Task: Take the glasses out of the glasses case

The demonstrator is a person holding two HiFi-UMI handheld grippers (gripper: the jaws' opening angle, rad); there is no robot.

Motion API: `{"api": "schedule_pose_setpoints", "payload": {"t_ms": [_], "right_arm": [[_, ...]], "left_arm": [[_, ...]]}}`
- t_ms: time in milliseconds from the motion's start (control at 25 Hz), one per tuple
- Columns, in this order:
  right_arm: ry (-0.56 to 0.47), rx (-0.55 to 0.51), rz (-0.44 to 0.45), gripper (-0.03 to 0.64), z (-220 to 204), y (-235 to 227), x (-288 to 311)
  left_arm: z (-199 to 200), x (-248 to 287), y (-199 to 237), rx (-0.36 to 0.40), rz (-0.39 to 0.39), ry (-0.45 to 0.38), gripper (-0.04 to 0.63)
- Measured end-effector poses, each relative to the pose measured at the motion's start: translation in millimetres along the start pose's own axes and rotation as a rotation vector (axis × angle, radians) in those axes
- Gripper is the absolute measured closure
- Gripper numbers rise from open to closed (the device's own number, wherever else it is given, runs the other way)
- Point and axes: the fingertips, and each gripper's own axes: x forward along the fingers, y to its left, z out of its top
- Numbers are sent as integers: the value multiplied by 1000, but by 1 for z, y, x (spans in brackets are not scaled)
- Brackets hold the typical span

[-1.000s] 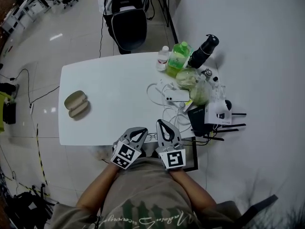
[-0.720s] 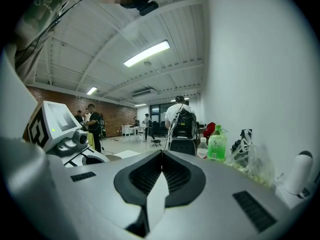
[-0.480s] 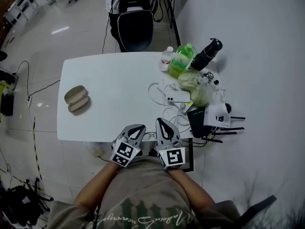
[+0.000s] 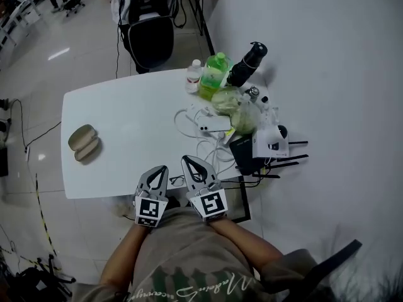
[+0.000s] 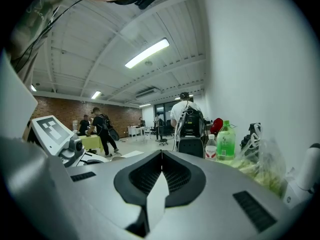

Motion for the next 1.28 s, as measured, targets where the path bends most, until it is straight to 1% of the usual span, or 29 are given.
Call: {"api": "schedule_pose_setpoints", "payload": {"t_ms": [80,160,280,480,720,840,960,1120,1280], "right_arm": [[3,-6,12,606,0,2,0],[2,-5,14,604,0,0,-2],[0,-6,2,604,3,-6,-6],[-12,0,7,604,16,-12,-11],[-5,-4,5,604,11,-22,-19],[-15,15,26,604,13,-21,-19],[-5,8,41,604,4,-26,-24],[-1,4,54,604,-6,-35,-28],[-2,8,73,604,-5,-41,-29]], "left_arm": [[-1,0,1,9,19,-11,586],[1,0,1,1,32,-25,586],[12,-1,-2,-8,45,-57,586],[33,-3,-7,-15,80,-130,586],[39,-2,-9,-25,131,-159,586],[41,-4,-8,-32,156,-168,586],[43,-2,-12,-34,179,-178,586],[44,2,-16,-50,200,-176,586],[42,2,-18,-62,233,-168,586]]}}
